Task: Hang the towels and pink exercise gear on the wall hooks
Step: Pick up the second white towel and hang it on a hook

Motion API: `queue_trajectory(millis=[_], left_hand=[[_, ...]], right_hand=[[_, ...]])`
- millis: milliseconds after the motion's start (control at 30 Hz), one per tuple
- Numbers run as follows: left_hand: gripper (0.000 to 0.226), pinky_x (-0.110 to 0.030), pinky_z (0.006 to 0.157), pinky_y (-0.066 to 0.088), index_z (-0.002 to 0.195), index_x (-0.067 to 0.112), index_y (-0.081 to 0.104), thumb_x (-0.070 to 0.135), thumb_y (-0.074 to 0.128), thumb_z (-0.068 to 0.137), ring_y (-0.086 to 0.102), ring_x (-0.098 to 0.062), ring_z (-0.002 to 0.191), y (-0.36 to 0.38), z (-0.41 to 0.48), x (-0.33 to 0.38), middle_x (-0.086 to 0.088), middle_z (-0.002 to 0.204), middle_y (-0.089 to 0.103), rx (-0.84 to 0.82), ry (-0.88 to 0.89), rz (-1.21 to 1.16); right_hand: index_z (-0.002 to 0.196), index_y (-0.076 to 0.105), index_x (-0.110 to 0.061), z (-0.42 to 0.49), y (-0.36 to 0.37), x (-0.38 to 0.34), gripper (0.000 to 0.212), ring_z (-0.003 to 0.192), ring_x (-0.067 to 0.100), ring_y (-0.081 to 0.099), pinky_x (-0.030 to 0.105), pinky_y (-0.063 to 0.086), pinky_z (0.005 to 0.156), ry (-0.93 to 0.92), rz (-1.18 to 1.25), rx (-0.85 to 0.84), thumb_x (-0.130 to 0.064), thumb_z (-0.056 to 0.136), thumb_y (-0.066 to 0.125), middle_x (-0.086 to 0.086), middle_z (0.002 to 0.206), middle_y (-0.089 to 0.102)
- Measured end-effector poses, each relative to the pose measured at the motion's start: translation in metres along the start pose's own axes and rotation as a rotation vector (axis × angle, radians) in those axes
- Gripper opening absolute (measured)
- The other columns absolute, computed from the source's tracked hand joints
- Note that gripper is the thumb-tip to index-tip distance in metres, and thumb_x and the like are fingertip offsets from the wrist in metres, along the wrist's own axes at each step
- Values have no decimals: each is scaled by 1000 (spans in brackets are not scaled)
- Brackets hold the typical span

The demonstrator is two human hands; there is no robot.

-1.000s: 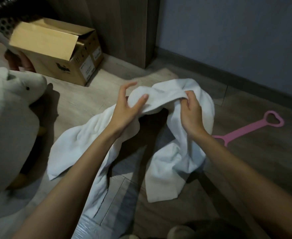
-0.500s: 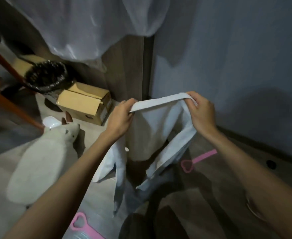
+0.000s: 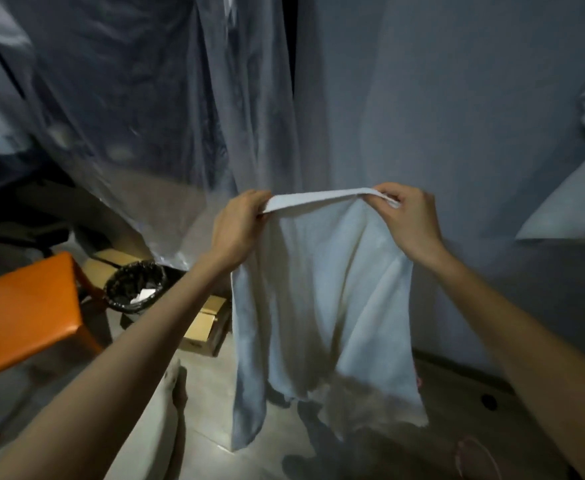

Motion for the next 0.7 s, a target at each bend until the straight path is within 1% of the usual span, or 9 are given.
queue_trajectory(millis=[67,133,200,267,333,400,500,600,700], left_hand=[[36,-34,59,42,98,18,59,42,34,88,57,-30,85,-14,7,13,-5,94,57,-31,118,110],[47,-38,61,49,101,19,61,52,29,92,57,-27,82,-17,9,20,-4,95,55,-124,184,148],[43,-38,65,50,95,14,66,49,41,94,57,-27,81,-13,13,28,-5,94,57,-187,184,95],[40,-35,61,42,79,5,62,39,48,95,57,-31,74,-9,20,43,-10,81,57,-208,138,-10],[41,-35,59,35,71,0,54,32,48,97,52,-30,64,-8,26,62,-15,68,54,-212,54,-172],[37,-34,60,34,69,4,48,28,46,98,46,-22,62,-5,30,85,-7,65,49,-251,63,-261],[28,-30,63,33,73,14,43,22,39,100,40,-15,64,1,31,119,4,68,42,-391,85,-380],[29,-25,64,34,81,14,49,31,37,101,40,-8,63,-6,38,137,4,73,45,-380,-7,-610],[39,-17,62,38,80,13,60,42,42,97,47,-3,63,-16,50,151,7,75,52,-464,86,-604]], right_hand=[[79,72,-27,9,-25,-24,9,62,-8,52,23,41,63,-17,32,35,-34,82,68,-12,66,64],[83,74,-25,14,-44,-46,3,61,-15,54,13,41,63,-27,97,45,-24,79,73,-6,73,69],[84,73,-26,17,-58,-64,9,59,-18,52,8,41,61,-30,116,31,-23,76,76,-6,75,69],[85,74,-26,19,-68,-76,11,61,-17,52,9,41,61,-13,115,0,-26,75,77,-6,76,70],[84,75,-23,20,-78,-80,12,66,-9,55,15,42,63,65,143,8,-29,74,77,-5,76,70],[81,76,-16,18,-88,-82,14,66,0,56,20,43,62,175,207,-20,-28,74,77,-4,71,67],[75,73,-12,11,-102,-85,12,61,5,63,18,47,59,320,376,-110,-23,74,77,-6,64,68],[72,69,-15,11,-128,-80,9,60,6,65,16,50,57,370,389,-43,-20,78,75,-6,65,70],[72,65,-18,10,-145,-62,14,65,8,64,20,50,61,439,253,49,-28,82,70,-5,72,66]])
Point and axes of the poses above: each hand's wrist, its own z-axis towards the middle knuckle, its own y-axis out of the palm, x = y × z, the point moved 3 cm from there along z, towards the middle knuckle
